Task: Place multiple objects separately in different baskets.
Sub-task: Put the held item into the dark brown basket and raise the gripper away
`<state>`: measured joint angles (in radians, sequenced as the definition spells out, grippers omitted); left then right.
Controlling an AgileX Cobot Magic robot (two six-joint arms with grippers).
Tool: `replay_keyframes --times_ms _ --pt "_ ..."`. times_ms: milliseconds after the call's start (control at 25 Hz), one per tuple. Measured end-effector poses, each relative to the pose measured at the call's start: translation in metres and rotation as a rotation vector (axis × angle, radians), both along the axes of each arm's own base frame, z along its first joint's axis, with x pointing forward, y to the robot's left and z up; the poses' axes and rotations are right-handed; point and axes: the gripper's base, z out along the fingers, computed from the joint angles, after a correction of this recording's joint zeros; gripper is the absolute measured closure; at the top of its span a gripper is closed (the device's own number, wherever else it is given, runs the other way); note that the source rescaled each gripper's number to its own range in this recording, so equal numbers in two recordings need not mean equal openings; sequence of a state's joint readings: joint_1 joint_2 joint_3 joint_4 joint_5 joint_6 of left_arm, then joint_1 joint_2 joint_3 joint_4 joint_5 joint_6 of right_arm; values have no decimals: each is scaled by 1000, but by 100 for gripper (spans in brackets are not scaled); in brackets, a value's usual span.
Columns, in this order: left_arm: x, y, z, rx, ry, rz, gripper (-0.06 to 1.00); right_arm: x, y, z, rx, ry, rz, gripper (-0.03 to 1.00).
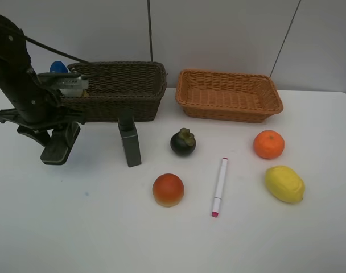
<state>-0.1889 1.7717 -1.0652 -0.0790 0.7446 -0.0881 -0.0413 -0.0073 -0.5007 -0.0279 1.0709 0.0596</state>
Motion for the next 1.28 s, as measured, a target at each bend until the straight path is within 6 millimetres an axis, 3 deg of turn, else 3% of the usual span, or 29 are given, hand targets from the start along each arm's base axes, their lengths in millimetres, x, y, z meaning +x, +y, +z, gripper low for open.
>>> replay_keyframes --times_ms 240,320,440,560,640,760,920,1080,1160,1280 --pt "17 -17 93 -215 -290 -13 66 0 0 0 0 0 0 -3" --pt "36 -24 114 -271 -378 -4 66 0 0 0 0 0 0 -3" --pt "75 -33 130 -323 -477 10 66 0 0 0 0 0 0 -3" --pt "113 -40 122 -330 -515 12 66 0 0 0 0 0 0 -3" --pt "134 -44 103 -319 -502 12 66 0 0 0 0 0 0 -3" --pt "156 -46 72 -281 -475 -4 66 0 0 0 0 0 0 -3" --pt "169 -45 35 -229 -453 -38 63 0 0 0 0 0 0 -3" --pt "172 -46 25 -231 -443 -16 8 0 0 0 0 0 0 -3" --pt "172 -46 27 -240 -439 4 -1 0 0 0 0 0 0 -3" --pt "170 -47 43 -258 -399 16 -5 0 0 0 0 0 0 -3"
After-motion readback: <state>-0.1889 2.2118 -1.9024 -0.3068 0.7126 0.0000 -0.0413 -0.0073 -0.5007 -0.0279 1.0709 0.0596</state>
